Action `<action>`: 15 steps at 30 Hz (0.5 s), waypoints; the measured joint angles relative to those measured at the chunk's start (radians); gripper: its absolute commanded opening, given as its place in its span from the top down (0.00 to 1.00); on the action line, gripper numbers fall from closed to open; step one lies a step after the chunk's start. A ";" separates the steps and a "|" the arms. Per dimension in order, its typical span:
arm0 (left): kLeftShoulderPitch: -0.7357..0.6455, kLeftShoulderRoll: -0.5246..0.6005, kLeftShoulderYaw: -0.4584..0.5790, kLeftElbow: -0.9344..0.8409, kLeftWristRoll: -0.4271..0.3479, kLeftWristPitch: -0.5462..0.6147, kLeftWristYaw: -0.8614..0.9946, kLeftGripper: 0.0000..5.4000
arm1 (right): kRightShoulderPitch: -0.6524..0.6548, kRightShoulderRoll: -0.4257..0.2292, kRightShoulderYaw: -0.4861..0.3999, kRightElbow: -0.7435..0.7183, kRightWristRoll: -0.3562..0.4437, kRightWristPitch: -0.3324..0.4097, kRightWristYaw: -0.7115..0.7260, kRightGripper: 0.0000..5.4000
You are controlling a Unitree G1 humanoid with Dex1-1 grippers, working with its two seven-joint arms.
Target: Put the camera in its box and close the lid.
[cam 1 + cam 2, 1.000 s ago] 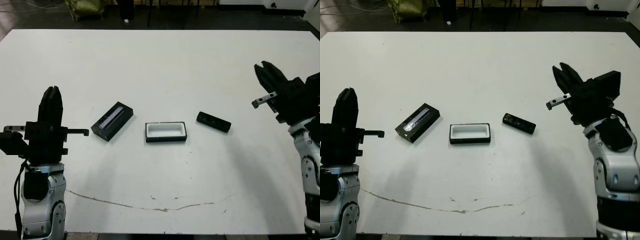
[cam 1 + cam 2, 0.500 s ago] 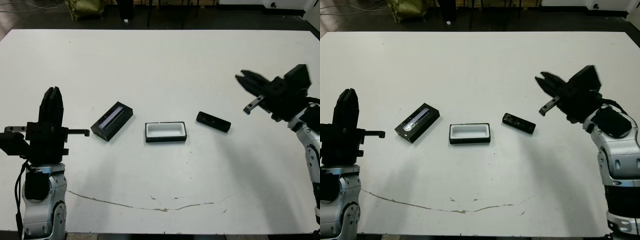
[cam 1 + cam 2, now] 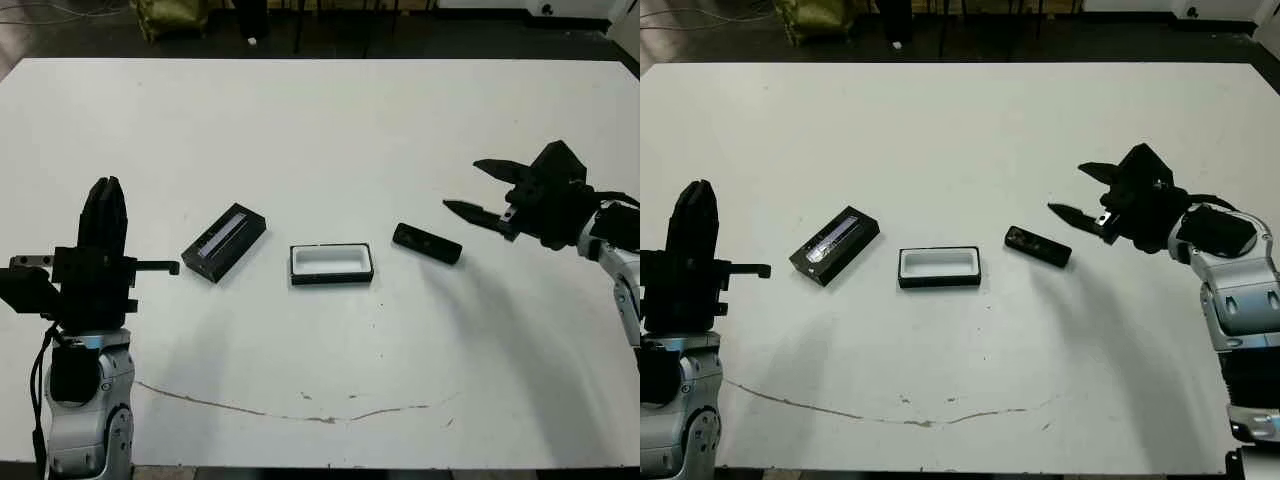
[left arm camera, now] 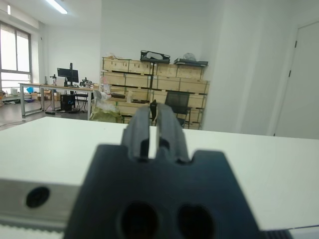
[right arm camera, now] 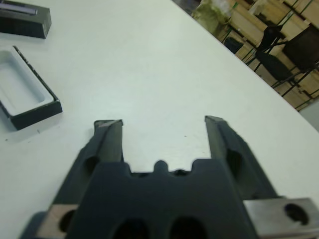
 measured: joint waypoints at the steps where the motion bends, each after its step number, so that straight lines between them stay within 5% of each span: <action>1: 0.000 -0.002 -0.001 0.000 0.000 0.000 0.000 1.00 | 0.000 0.001 0.000 0.012 0.000 -0.011 0.009 0.24; 7: 0.000 -0.008 -0.002 0.000 0.000 0.000 0.000 1.00 | -0.009 0.018 0.000 0.086 0.017 -0.061 0.059 0.01; 15: 0.000 -0.009 -0.002 0.001 -0.004 0.000 -0.002 1.00 | -0.041 0.036 0.000 0.183 0.062 -0.072 0.160 0.01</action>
